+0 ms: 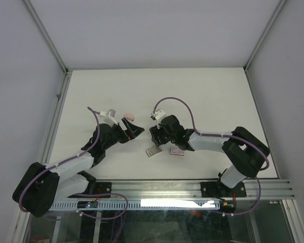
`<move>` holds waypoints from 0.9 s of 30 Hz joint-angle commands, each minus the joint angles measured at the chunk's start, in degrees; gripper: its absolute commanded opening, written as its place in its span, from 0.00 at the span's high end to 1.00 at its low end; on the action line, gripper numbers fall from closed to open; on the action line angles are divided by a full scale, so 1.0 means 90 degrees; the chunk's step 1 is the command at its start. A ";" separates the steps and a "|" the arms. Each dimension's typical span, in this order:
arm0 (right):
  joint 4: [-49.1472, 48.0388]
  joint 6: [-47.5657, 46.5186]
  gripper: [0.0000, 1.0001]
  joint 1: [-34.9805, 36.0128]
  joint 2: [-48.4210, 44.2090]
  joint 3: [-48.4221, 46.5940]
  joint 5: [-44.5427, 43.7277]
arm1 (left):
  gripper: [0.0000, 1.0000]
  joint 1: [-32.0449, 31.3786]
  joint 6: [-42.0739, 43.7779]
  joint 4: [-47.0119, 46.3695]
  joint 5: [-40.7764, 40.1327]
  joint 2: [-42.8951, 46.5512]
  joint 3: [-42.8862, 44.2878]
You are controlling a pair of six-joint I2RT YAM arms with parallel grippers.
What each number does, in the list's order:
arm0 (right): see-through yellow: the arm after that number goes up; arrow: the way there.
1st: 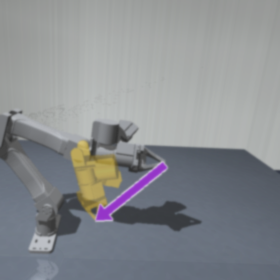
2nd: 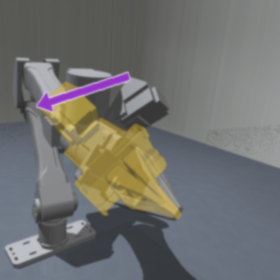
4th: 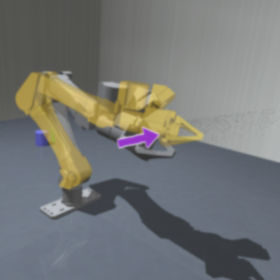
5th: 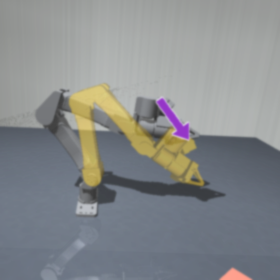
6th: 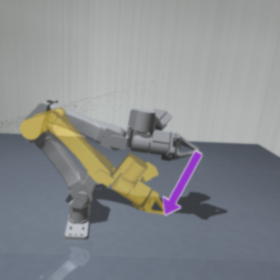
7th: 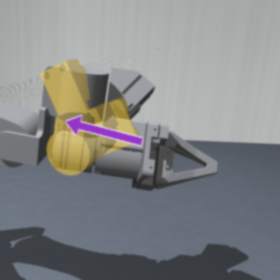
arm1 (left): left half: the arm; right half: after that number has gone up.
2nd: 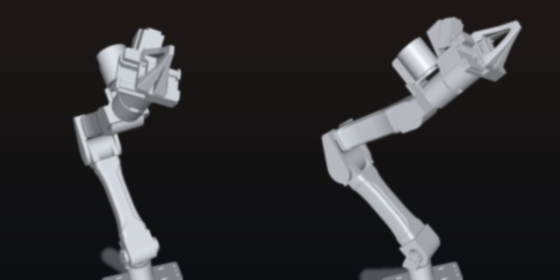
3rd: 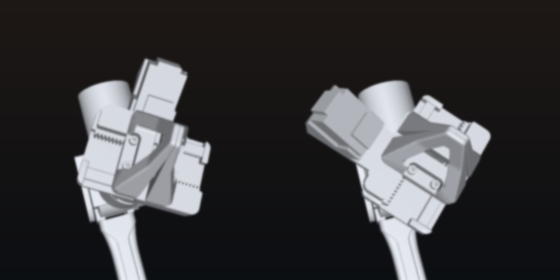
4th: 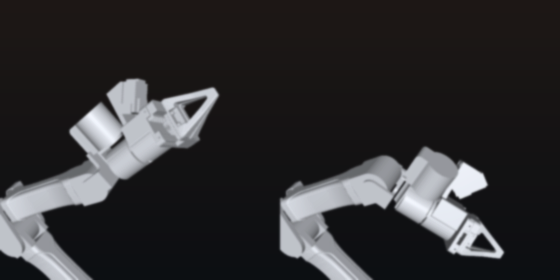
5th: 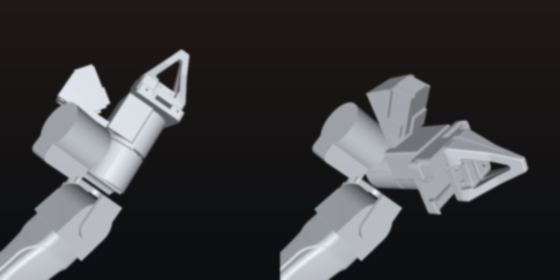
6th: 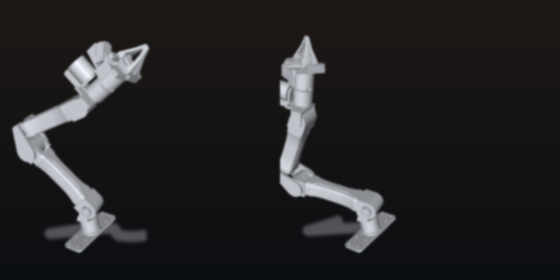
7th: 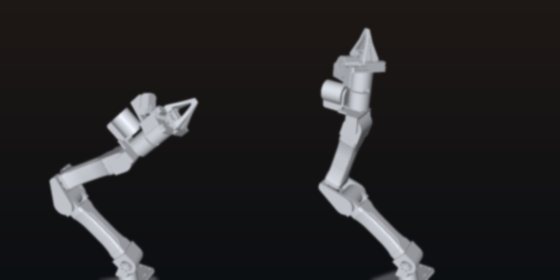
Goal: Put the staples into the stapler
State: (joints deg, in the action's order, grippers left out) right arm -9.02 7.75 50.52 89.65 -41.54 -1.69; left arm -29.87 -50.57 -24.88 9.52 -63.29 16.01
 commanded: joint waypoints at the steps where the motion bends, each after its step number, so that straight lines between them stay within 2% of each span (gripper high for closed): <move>1: -0.0130 -0.0168 0.41 0.0077 0.0243 -0.0316 -0.0227 | 0.01 0.0095 -0.0242 -0.0335 0.0037 0.0404 -0.0138; 7: -0.0190 -0.0210 0.50 0.0128 0.0532 -0.0364 -0.0318 | 0.01 0.0096 -0.0488 -0.0365 0.0082 0.0529 -0.0216; 11: -0.0236 -0.0260 0.67 0.0177 0.0617 -0.0354 -0.0410 | 0.01 0.0085 -0.0652 -0.0540 0.0189 0.0514 -0.0285; 21: -0.0843 -0.0163 0.91 0.0207 0.0089 -0.0082 -0.0143 | 0.01 0.0090 -0.1443 -0.1370 0.0593 0.0439 -0.0611; 27: -0.1274 -0.0158 0.94 0.0216 -0.0667 0.0300 0.0123 | 0.01 0.0081 -0.1651 -0.1584 0.0895 0.0040 -0.0439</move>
State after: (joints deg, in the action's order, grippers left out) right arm -12.75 6.09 52.12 90.35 -40.07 -2.70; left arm -29.52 -62.83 -33.74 14.33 -60.82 10.50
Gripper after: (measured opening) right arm 0.323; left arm 0.987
